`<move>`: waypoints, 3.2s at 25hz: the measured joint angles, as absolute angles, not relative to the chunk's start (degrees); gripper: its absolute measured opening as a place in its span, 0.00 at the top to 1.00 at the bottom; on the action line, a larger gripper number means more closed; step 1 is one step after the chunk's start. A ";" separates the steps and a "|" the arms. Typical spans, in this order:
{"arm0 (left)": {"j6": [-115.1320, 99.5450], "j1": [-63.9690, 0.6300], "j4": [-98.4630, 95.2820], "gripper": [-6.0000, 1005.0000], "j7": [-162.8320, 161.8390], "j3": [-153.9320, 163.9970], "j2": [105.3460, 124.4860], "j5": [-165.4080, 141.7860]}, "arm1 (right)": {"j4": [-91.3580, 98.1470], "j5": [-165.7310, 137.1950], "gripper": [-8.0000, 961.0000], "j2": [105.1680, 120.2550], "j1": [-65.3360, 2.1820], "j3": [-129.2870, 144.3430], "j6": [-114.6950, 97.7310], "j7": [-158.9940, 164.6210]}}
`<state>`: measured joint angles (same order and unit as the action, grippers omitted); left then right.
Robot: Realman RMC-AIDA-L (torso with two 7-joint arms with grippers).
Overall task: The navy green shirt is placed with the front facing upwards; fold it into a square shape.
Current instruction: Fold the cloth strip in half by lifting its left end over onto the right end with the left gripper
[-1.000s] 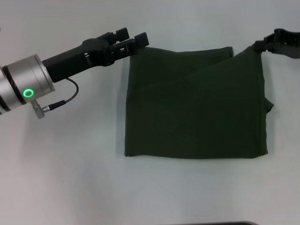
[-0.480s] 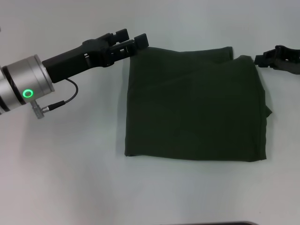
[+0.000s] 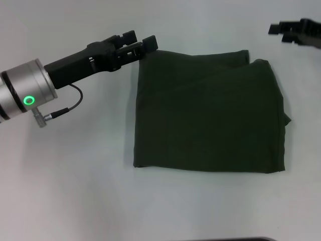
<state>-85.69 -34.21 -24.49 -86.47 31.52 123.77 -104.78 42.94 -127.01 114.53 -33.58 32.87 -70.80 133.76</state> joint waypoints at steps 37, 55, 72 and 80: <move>-75.47 -30.53 -29.25 0.06 -83.15 20.64 123.04 -103.64 | 36.85 -127.42 0.23 118.26 -45.22 58.55 -59.62 127.55; -75.60 -30.45 -28.75 0.06 -83.14 20.96 122.95 -103.35 | 34.21 -127.45 0.30 118.91 -46.06 59.24 -57.65 125.69; -75.23 -30.47 -28.74 0.06 -83.31 20.75 123.07 -103.35 | 32.91 -128.15 0.55 118.29 -47.08 59.27 -58.27 126.80; -75.08 -30.54 -28.74 0.06 -83.18 20.79 123.20 -103.35 | 32.87 -128.06 0.93 118.45 -47.26 59.08 -57.89 126.58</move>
<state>-75.08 -30.54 -28.74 -83.18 20.79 123.20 -103.35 32.87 -128.06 118.45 -47.26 59.08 -57.89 126.58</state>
